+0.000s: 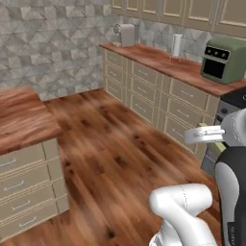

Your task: Retrieve the butter from the fridge and place it on a plate on the dining table. Then retrieve the butter knife by the fridge and place it near the plate.

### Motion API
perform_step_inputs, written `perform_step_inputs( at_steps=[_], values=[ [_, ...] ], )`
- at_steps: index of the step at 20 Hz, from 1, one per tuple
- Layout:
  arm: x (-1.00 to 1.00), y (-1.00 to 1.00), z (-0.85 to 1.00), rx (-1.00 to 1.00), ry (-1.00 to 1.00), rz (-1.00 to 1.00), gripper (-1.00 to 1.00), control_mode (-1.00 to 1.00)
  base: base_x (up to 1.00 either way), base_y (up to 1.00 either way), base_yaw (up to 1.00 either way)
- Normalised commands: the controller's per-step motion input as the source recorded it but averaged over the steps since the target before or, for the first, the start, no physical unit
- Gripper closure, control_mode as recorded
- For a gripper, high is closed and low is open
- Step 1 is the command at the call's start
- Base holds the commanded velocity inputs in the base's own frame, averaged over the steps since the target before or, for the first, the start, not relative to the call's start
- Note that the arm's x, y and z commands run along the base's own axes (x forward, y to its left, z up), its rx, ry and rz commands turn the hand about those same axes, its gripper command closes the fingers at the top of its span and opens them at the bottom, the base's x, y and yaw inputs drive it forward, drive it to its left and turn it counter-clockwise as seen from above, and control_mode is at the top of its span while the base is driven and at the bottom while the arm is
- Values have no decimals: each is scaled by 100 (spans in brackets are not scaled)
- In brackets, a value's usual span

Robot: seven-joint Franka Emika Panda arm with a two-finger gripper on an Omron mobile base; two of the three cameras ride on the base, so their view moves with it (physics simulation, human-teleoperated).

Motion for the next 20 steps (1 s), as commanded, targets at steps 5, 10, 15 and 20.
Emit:
perform_step_inputs(
  at_steps=[5,10,15,20],
  values=[
    [0,0,0,0,0,0,100,100,100,-46,0],
    [0,0,0,0,0,0,100,100,100,-23,2],
    [0,0,0,0,0,0,100,100,100,0,12],
    [0,0,0,0,0,0,100,100,100,-15,20]
  ],
)
